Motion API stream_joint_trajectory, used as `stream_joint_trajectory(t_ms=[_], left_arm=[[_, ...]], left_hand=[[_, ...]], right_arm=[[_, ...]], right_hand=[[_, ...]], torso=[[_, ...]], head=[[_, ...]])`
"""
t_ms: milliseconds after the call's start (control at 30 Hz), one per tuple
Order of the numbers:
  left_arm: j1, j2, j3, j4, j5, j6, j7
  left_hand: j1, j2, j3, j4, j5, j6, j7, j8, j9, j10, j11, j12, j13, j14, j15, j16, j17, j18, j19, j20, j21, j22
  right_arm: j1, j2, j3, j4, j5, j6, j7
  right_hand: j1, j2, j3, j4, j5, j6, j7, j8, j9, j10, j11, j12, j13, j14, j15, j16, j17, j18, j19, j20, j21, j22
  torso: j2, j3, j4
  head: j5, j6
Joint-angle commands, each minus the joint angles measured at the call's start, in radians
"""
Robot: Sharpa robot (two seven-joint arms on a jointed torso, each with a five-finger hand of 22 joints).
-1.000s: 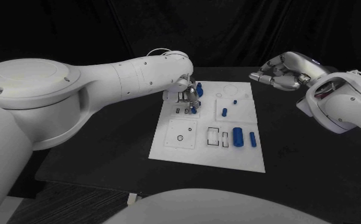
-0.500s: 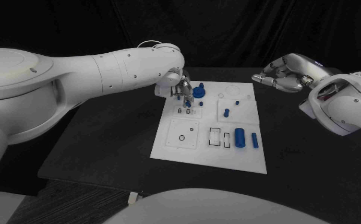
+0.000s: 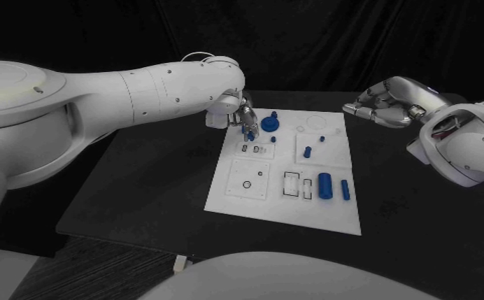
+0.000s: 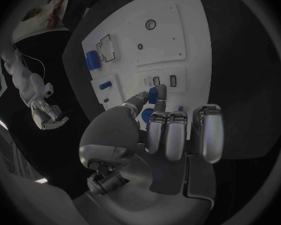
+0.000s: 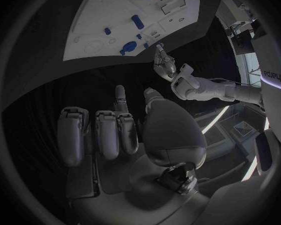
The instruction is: Assemble the parts on the task board
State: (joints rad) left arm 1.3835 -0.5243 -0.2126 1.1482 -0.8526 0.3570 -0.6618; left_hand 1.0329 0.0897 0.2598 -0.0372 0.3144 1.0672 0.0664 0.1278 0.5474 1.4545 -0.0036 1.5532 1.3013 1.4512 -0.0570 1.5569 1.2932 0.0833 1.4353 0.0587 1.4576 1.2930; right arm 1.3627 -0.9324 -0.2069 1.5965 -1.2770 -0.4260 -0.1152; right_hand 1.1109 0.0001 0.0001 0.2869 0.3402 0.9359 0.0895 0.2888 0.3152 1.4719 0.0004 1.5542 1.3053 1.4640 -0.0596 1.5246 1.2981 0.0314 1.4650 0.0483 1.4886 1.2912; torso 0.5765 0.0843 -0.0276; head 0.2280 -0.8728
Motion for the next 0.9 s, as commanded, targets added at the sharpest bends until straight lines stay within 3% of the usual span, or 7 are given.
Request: stream_joint_trajectory(t_ms=[33, 267, 500, 767, 900], left_arm=[[-0.005, 0.0, 0.001, 0.004, 0.0, -0.047, 0.0], [-0.024, 0.0, 0.0, 0.007, 0.0, -0.059, -0.004], [-0.041, 0.006, 0.0, 0.001, 0.0, -0.073, 0.002], [-0.053, 0.007, 0.0, -0.006, 0.0, -0.088, 0.01], [-0.054, 0.008, 0.0, -0.005, 0.0, -0.093, 0.013]], left_hand=[[-0.025, 0.008, 0.058, 0.007, 0.003, 0.036, -0.012, 0.023, 0.028, 0.116, -0.013, 0.018, 0.269, 0.12, -0.008, 0.014, 0.278, -0.035, 0.002, -0.009, -0.014, 0.12], [-0.035, 0.005, 0.062, 0.017, 0.003, 0.039, -0.012, 0.022, 0.029, 0.116, -0.014, 0.018, 0.269, 0.12, -0.009, 0.014, 0.278, -0.034, 0.001, -0.01, -0.017, 0.119], [-0.039, 0.006, 0.064, 0.021, 0.003, 0.04, -0.012, 0.021, 0.029, 0.116, -0.014, 0.018, 0.269, 0.12, -0.009, 0.014, 0.278, -0.034, 0.0, -0.01, -0.019, 0.118], [-0.042, 0.006, 0.067, 0.025, 0.003, 0.04, -0.013, 0.021, 0.03, 0.116, -0.014, 0.018, 0.269, 0.12, -0.009, 0.014, 0.278, -0.033, -0.002, -0.011, -0.021, 0.115], [-0.042, 0.007, 0.067, 0.025, 0.003, 0.04, -0.013, 0.02, 0.03, 0.116, -0.014, 0.018, 0.269, 0.12, -0.009, 0.014, 0.278, -0.033, -0.003, -0.011, -0.022, 0.115]], right_arm=[[-0.005, 0.0, 0.001, -0.001, 0.021, 0.019, -0.031], [-0.011, 0.003, 0.001, -0.003, 0.028, 0.026, -0.033], [-0.016, 0.002, 0.001, -0.003, 0.03, 0.03, -0.035], [-0.019, 0.005, 0.001, -0.007, 0.031, 0.033, -0.035], [-0.02, 0.006, 0.001, -0.009, 0.031, 0.035, -0.035]], right_hand=[[0.01, 0.005, 0.015, 0.002, 0.002, -0.012, -0.003, 0.013, 0.015, 0.099, 0.008, 0.017, 0.265, 0.084, 0.002, -0.017, 0.159, 0.0, 0.051, 0.003, -0.026, 0.238], [0.013, 0.005, 0.015, 0.002, 0.002, -0.013, -0.003, 0.013, 0.015, 0.099, 0.008, 0.017, 0.265, 0.083, 0.002, -0.018, 0.157, 0.0, 0.05, 0.004, -0.028, 0.238], [0.02, 0.006, 0.017, 0.0, 0.006, -0.016, -0.003, 0.014, 0.015, 0.099, 0.008, 0.017, 0.265, 0.083, 0.002, -0.02, 0.155, 0.001, 0.049, 0.004, -0.03, 0.237], [0.025, 0.006, 0.017, 0.0, 0.009, -0.017, -0.003, 0.014, 0.015, 0.099, 0.009, 0.017, 0.265, 0.083, 0.002, -0.02, 0.153, 0.001, 0.048, 0.004, -0.032, 0.236], [0.027, 0.006, 0.018, 0.0, 0.01, -0.017, -0.003, 0.014, 0.015, 0.099, 0.009, 0.017, 0.265, 0.083, 0.002, -0.021, 0.152, 0.001, 0.048, 0.004, -0.033, 0.236]], torso=[[0.001, -0.0014, 0.0013], [0.003, -0.0022, -0.0009], [-0.005, 0.0033, 0.0041], [-0.008, -0.0002, 0.0109], [-0.007, -0.0016, 0.0112]], head=[[0.011, 0.0], [0.016, 0.0], [0.008, 0.0], [0.0, 0.0], [0.002, 0.0]])
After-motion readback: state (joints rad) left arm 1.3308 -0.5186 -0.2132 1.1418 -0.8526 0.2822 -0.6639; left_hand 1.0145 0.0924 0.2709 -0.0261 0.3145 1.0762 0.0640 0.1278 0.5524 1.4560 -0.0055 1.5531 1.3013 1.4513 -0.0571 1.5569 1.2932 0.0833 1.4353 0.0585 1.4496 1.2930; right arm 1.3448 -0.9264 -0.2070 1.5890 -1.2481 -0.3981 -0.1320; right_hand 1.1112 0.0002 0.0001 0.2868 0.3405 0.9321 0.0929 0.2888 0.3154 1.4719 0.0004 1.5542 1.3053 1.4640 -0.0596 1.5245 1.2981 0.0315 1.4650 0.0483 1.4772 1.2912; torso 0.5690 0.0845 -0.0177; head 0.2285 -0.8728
